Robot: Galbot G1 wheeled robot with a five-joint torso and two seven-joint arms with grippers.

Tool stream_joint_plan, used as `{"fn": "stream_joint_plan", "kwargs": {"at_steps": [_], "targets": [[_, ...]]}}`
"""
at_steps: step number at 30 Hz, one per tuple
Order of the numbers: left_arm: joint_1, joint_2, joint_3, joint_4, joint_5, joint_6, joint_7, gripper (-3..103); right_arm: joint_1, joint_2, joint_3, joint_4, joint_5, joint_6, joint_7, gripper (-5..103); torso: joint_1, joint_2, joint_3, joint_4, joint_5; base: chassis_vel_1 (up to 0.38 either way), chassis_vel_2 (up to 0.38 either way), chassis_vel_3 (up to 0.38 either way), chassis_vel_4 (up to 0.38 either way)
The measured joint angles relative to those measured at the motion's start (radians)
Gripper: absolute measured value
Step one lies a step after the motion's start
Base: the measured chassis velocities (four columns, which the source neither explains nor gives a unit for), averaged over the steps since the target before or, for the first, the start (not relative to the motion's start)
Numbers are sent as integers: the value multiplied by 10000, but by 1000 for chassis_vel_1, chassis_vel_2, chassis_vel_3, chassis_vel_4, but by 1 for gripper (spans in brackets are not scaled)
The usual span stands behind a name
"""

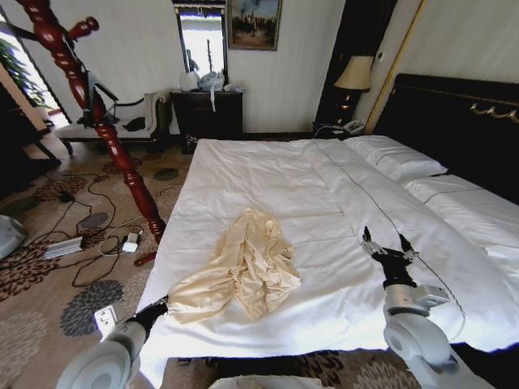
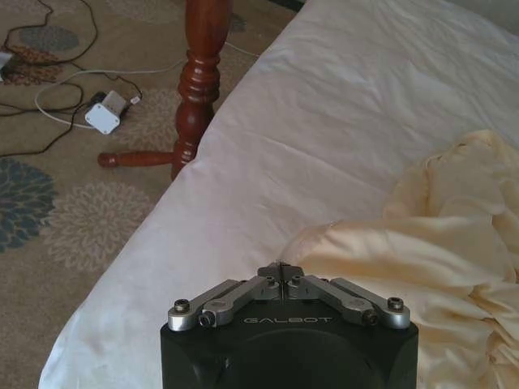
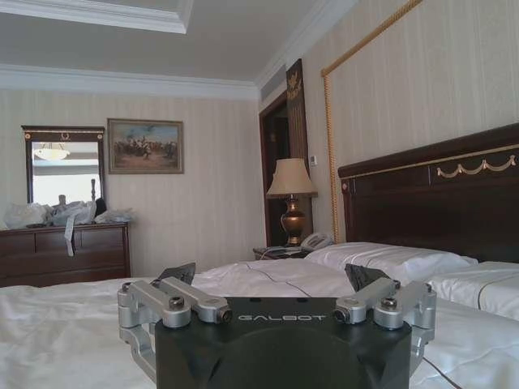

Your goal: Pick up the clothes from the bed and hang them on the clothes hanger.

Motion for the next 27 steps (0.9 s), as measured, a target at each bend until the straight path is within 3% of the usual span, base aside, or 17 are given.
{"fn": "stream_joint_plan", "kwargs": {"at_steps": [4,6,8,9,11,13,16,21,27], "targets": [[-240,13,-418,-179,-10,-382,435,0,-29,16,-7,65,-11,5,6,100,0,0,0,3,3,0,0,0,0],[-1353,251,-1255,-208,-1179,-815,701,0,-65,16,-27,111,-37,6,10,100,0,0,0,1,1,0,0,0,0],[-1749,350,-1438,-209,-1548,-897,661,0,-70,15,-35,114,-48,6,10,100,0,0,0,1,0,0,0,0,0],[-2925,799,-1852,-215,-2421,-1210,482,0,-85,10,-60,117,-90,7,11,100,1,0,0,-8,-3,0,0,0,0],[-3273,1005,-1946,-216,-2662,-1322,444,0,-93,10,-67,120,-102,7,10,100,1,0,1,-8,-2,0,0,0,0],[-4455,1932,-2226,-219,-3563,-1562,414,0,-154,13,-79,162,-130,7,10,100,2,-1,2,-2,1,0,0,0,0],[-5503,2952,-2304,-197,-4243,-1580,407,0,-310,26,-72,223,-140,7,14,100,1,0,1,-2,2,0,0,0,0],[-6504,3652,-2001,79,-4570,-1588,202,0,-384,67,-25,278,-143,7,21,100,2,0,2,0,1,0,0,0,0],[-7400,3966,-1627,335,-4882,-1586,-39,0,-439,148,-23,283,-167,14,34,100,1,-1,1,-1,0,0,0,0,0]]}}
